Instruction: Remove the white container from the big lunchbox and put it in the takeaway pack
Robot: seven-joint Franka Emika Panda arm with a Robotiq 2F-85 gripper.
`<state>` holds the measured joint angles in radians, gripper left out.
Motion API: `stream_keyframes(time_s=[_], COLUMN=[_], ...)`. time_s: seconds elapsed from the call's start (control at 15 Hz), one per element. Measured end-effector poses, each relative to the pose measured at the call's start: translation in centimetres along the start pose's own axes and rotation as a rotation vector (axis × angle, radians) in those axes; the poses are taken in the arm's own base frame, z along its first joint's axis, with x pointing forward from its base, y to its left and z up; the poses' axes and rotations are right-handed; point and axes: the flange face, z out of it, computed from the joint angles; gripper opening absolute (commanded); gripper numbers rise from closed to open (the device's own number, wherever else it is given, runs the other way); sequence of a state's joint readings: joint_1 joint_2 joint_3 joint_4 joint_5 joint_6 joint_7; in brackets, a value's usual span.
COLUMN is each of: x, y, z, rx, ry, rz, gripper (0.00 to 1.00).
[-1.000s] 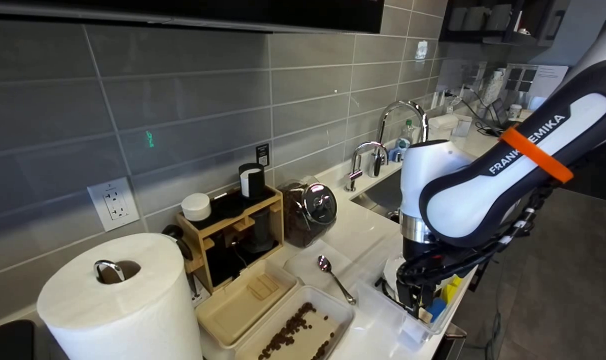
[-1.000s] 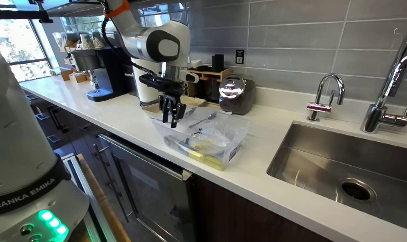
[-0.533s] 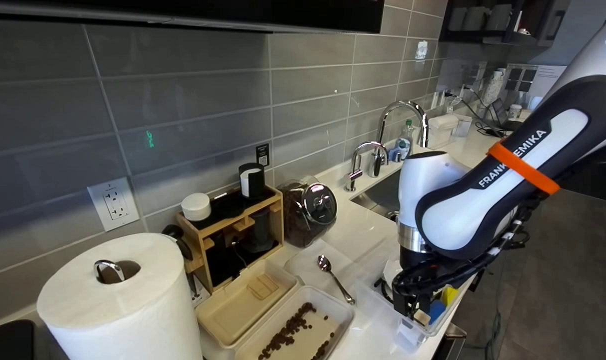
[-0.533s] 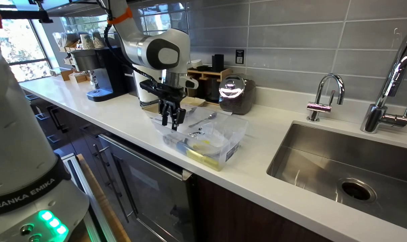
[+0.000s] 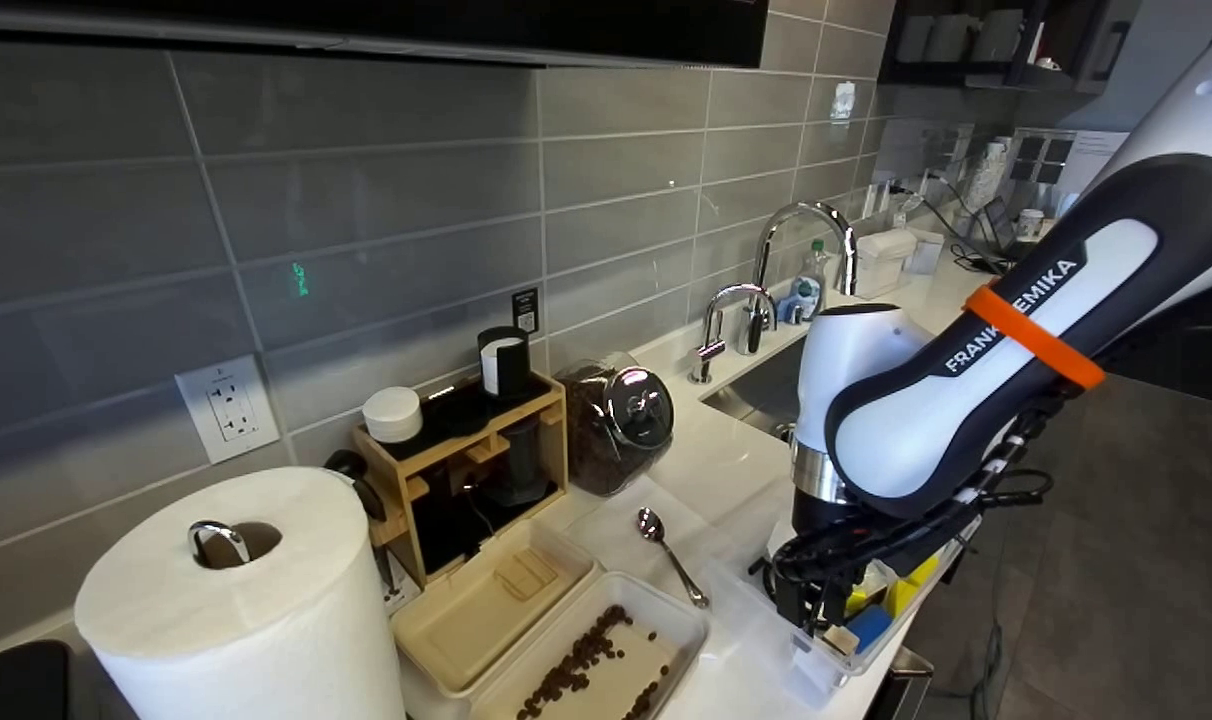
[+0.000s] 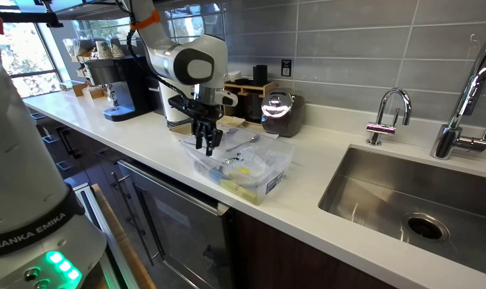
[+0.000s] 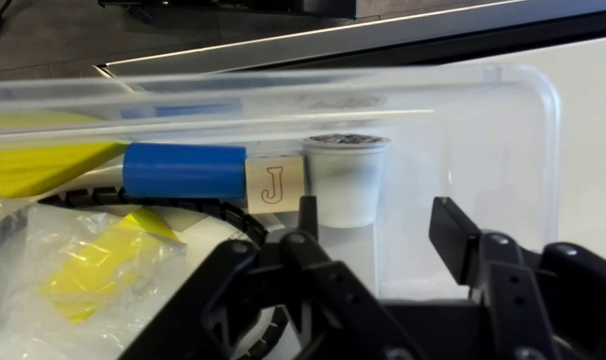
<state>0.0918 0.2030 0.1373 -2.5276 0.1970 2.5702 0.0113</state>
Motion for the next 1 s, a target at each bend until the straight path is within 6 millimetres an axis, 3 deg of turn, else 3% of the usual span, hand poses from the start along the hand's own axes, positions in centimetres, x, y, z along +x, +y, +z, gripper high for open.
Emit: stream_keyframes(time_s=[0.27,0.53,0.67,0.8,0.93,1.0], x=[0.1,0.3,0.4,0.4,0.4,0.3], y=[0.3,1.2,1.8,2.3,2.5,2.5], z=[0.0,0.1,0.3,0.5,0.9,1.0], rx=[0.039,0.068,0.069,0.069,0.073,0.077], ry=[0.003,0.019,0.027,0.023,0.015,0.011], rz=[0.026,0.089,0.120,0.148,0.170,0.178], gripper=[0.42,0.68,0.70,0.56,0.51,0.42])
